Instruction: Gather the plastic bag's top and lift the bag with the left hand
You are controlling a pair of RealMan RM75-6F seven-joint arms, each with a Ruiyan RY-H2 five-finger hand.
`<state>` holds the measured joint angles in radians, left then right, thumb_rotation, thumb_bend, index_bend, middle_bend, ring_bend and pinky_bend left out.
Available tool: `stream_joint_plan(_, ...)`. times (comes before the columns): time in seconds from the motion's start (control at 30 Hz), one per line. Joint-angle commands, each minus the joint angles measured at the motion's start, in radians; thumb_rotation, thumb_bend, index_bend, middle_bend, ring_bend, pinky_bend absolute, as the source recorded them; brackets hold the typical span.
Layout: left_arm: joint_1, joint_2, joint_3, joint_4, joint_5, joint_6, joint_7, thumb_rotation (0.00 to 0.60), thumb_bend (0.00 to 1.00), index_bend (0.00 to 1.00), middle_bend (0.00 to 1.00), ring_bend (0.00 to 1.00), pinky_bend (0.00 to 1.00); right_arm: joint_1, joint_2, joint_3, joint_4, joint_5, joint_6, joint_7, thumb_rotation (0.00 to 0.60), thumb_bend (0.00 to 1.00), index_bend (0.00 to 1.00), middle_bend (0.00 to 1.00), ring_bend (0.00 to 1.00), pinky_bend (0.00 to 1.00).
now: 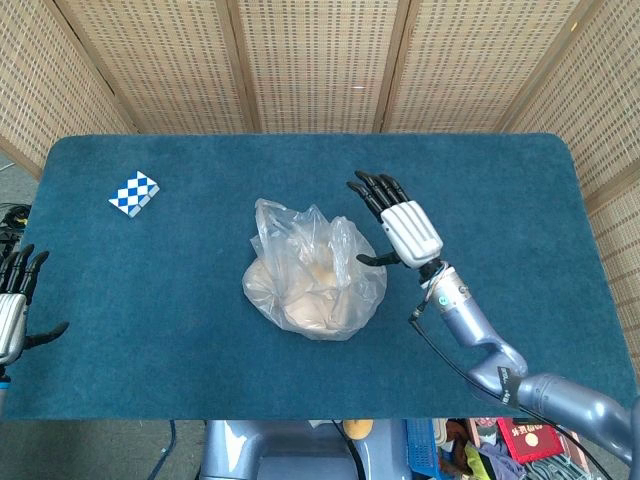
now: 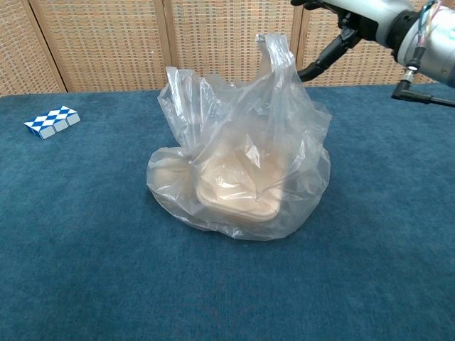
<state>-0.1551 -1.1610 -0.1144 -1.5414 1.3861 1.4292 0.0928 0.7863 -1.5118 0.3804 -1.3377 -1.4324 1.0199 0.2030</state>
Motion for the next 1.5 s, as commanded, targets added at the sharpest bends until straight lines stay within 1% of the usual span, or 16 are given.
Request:
stream_joint_plan(0.03, 0.001, 0.003, -0.001, -0.002, -0.002, 0.002, -0.003, 0.6, 0.01, 0.0, 0.0, 0.0, 0.0, 0.04, -0.053, 0.012, 0.046, 0.013, -0.003, 0.015, 0.6, 0.0, 0.0, 0.0, 0.0, 0.0)
stream_joint_plan(0.13, 0.001, 0.005, 0.0, -0.003, -0.001, 0.002, -0.006, 0.6, 0.01, 0.0, 0.0, 0.0, 0.0, 0.066, -0.092, 0.012, 0.08, 0.013, 0.003, 0.013, 0.6, 0.0, 0.0, 0.0, 0.0, 0.0)
stream_joint_plan(0.23, 0.002, 0.007, -0.001, -0.005, -0.003, 0.003, -0.01, 0.6, 0.01, 0.0, 0.0, 0.0, 0.0, 0.096, -0.129, 0.024, 0.104, 0.017, 0.012, 0.009, 0.6, 0.0, 0.0, 0.0, 0.0, 0.0)
stream_joint_plan(0.43, 0.0, 0.009, -0.004, -0.002, -0.014, -0.005, -0.016, 0.6, 0.01, 0.0, 0.0, 0.0, 0.0, 0.144, -0.188, 0.073, 0.123, 0.049, 0.048, 0.013, 0.6, 0.0, 0.0, 0.0, 0.0, 0.0)
stream_joint_plan(0.57, -0.001, 0.01, -0.007, 0.002, -0.02, -0.009, -0.022, 0.6, 0.01, 0.0, 0.0, 0.0, 0.0, 0.169, -0.21, 0.103, 0.123, 0.088, 0.044, 0.011, 0.6, 0.0, 0.0, 0.0, 0.0, 0.0)
stream_joint_plan(0.73, -0.004, 0.014, -0.011, 0.006, -0.032, -0.02, -0.035, 0.6, 0.01, 0.0, 0.0, 0.0, 0.0, 0.196, -0.247, 0.137, 0.146, 0.12, 0.078, 0.001, 0.6, 0.0, 0.0, 0.0, 0.0, 0.0)
stream_joint_plan(0.83, -0.005, 0.014, -0.011, 0.008, -0.033, -0.023, -0.038, 0.6, 0.01, 0.0, 0.0, 0.0, 0.0, 0.203, -0.267, 0.156, 0.161, 0.144, 0.093, 0.02, 0.6, 0.01, 0.04, 0.0, 0.0, 0.0)
stream_joint_plan(0.9, -0.006, 0.014, -0.011, 0.009, -0.033, -0.024, -0.04, 0.6, 0.01, 0.0, 0.0, 0.0, 0.0, 0.207, -0.28, 0.167, 0.175, 0.156, 0.106, 0.034, 0.6, 0.09, 0.08, 0.01, 0.0, 0.0)
stream_joint_plan(0.97, -0.006, 0.014, -0.01, 0.011, -0.034, -0.026, -0.043, 0.6, 0.01, 0.0, 0.0, 0.0, 0.0, 0.211, -0.293, 0.177, 0.19, 0.161, 0.125, 0.056, 0.6, 0.27, 0.1, 0.03, 0.0, 0.0)
stream_joint_plan(1.0, -0.006, 0.014, -0.01, 0.01, -0.035, -0.026, -0.044, 0.6, 0.01, 0.0, 0.0, 0.0, 0.0, 0.211, -0.295, 0.178, 0.193, 0.16, 0.128, 0.06, 0.6, 0.33, 0.1, 0.04, 0.0, 0.0)
stream_joint_plan(1.07, -0.007, 0.014, -0.011, 0.009, -0.038, -0.029, -0.047, 0.6, 0.02, 0.0, 0.0, 0.0, 0.0, 0.213, -0.3, 0.177, 0.207, 0.152, 0.147, 0.076, 0.6, 0.47, 0.12, 0.06, 0.0, 0.0)
stream_joint_plan(1.17, -0.01, 0.014, -0.009, 0.008, -0.038, -0.034, -0.043, 0.6, 0.03, 0.0, 0.0, 0.0, 0.0, 0.211, -0.3, 0.17, 0.216, 0.133, 0.175, 0.091, 0.6, 0.59, 0.12, 0.07, 0.0, 0.0)
stream_joint_plan(1.23, -0.012, 0.013, -0.008, 0.006, -0.035, -0.038, -0.042, 0.6, 0.03, 0.0, 0.0, 0.0, 0.0, 0.208, -0.293, 0.164, 0.213, 0.121, 0.187, 0.096, 0.6, 0.62, 0.12, 0.08, 0.0, 0.0)
stream_joint_plan(1.33, -0.017, 0.014, -0.006, 0.003, -0.034, -0.048, -0.051, 0.6, 0.03, 0.0, 0.0, 0.0, 0.0, 0.2, -0.277, 0.15, 0.204, 0.102, 0.205, 0.093, 0.6, 0.64, 0.12, 0.09, 0.0, 0.0)
stream_joint_plan(1.4, -0.024, 0.021, -0.001, -0.005, -0.031, -0.071, -0.077, 0.6, 0.03, 0.0, 0.0, 0.0, 0.0, 0.188, -0.262, 0.136, 0.193, 0.089, 0.217, 0.09, 0.6, 0.64, 0.13, 0.1, 0.0, 0.0)
stream_joint_plan(1.5, -0.042, 0.04, 0.004, -0.017, -0.023, -0.12, -0.132, 0.6, 0.03, 0.0, 0.0, 0.0, 0.0, 0.164, -0.239, 0.1, 0.183, 0.052, 0.248, 0.084, 0.6, 0.67, 0.14, 0.11, 0.0, 0.0)
